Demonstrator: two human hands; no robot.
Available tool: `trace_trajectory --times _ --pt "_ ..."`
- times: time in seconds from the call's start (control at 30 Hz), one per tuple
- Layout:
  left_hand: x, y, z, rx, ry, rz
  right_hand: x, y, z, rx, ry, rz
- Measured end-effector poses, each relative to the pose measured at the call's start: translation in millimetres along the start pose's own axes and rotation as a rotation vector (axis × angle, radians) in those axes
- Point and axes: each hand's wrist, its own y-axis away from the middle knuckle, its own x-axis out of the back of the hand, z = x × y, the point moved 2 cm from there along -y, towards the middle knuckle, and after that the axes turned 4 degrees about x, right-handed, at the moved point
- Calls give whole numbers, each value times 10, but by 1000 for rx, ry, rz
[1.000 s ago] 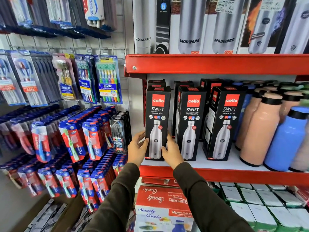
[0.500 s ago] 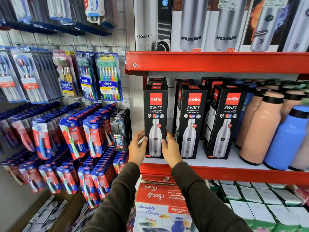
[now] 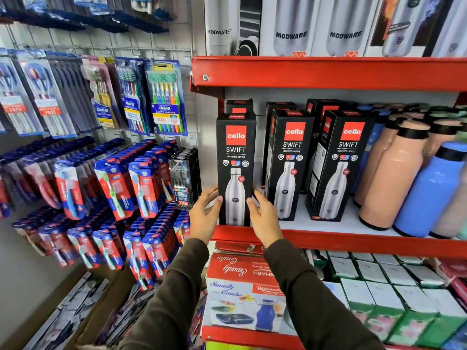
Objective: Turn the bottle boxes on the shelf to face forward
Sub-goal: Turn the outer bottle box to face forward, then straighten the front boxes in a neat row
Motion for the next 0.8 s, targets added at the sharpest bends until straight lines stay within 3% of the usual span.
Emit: trace_trajectory --times 0.47,0.57,0.67,0.8 --pt "-122 202 99 -30 -37 115 120 79 -23 -13 13 5" --pt "-212 293 52 -69 3 280 278 145 -7 23 -104 145" --pt "-392 445 162 -218 -31 405 540 206 43 79 -175 333" --pt "-809 560 415 -435 -135 281 846 103 186 91 -155 411"
